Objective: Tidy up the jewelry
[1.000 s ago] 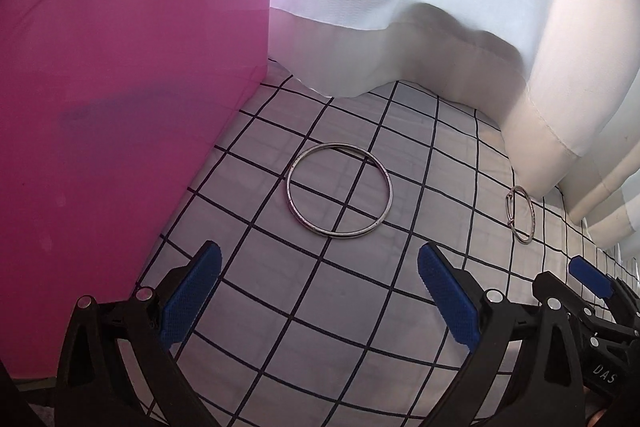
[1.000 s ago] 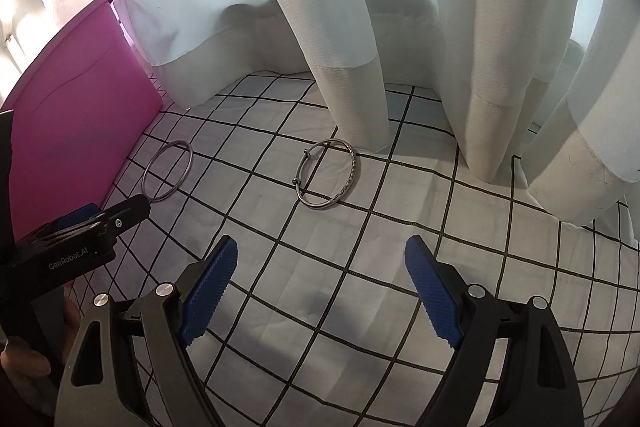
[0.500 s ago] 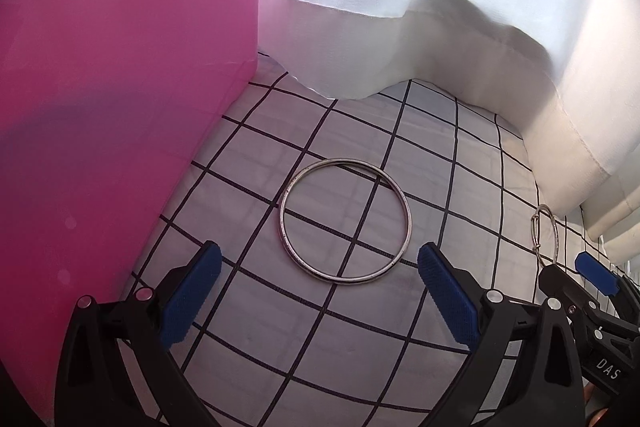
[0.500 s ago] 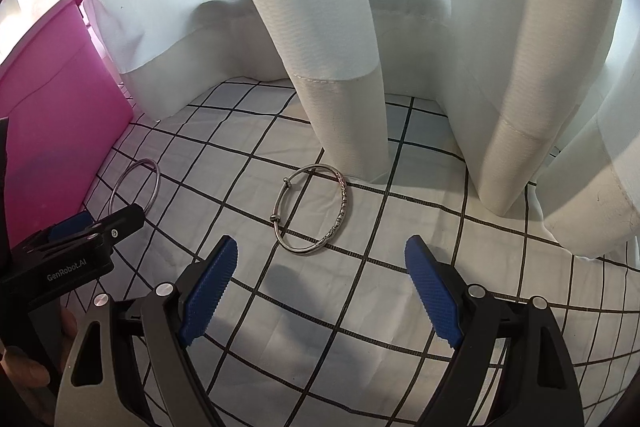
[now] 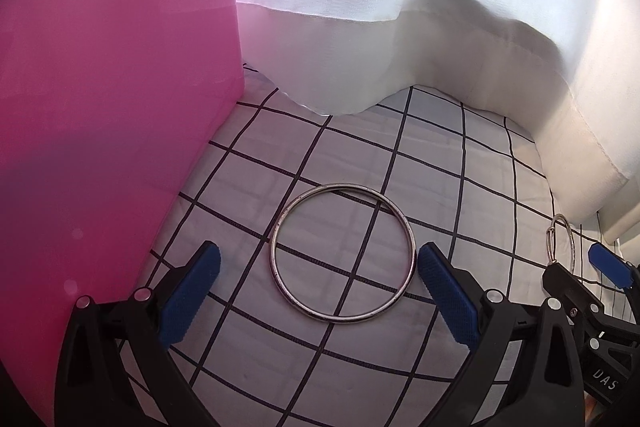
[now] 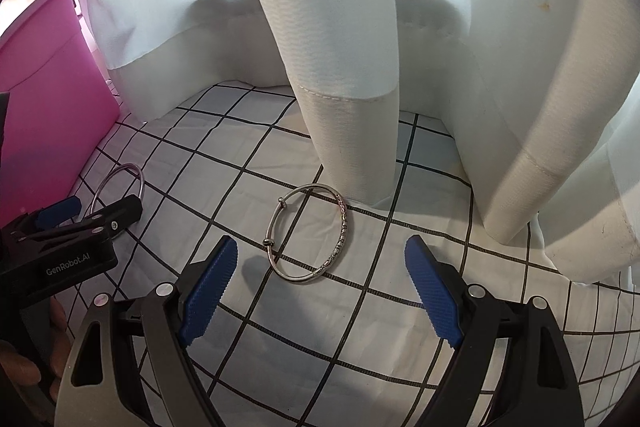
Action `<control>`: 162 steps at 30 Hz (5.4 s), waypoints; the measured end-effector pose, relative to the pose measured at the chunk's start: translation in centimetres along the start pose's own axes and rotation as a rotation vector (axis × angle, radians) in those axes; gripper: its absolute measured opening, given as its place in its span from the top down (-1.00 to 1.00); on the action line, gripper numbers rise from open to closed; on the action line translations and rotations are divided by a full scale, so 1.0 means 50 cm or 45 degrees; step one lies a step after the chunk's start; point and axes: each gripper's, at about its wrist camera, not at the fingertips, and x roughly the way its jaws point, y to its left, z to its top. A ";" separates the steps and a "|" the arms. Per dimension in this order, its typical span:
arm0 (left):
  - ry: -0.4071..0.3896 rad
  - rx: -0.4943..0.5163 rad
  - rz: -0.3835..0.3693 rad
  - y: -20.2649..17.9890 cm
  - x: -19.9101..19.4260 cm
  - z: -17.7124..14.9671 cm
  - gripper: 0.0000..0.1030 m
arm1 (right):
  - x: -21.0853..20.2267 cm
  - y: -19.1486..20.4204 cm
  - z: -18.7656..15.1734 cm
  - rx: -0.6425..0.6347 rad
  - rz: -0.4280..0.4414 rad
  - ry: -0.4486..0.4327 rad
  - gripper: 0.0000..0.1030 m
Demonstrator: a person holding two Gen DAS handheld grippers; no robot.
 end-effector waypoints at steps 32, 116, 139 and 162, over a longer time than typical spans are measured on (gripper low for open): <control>-0.125 0.043 -0.024 -0.004 -0.026 -0.034 -0.36 | 0.041 0.090 -0.003 -0.132 -0.011 -0.110 0.17; -0.234 -0.335 0.075 0.491 -0.458 0.082 -0.35 | -0.324 0.555 0.238 -0.517 0.567 -0.195 0.17; -0.012 -0.451 0.145 0.551 -0.385 0.073 -0.86 | -0.213 0.579 0.273 -0.487 0.359 0.019 -0.29; -0.002 -0.437 0.226 0.551 -0.405 0.069 -0.86 | -0.234 0.587 0.245 -0.490 0.363 0.009 -0.29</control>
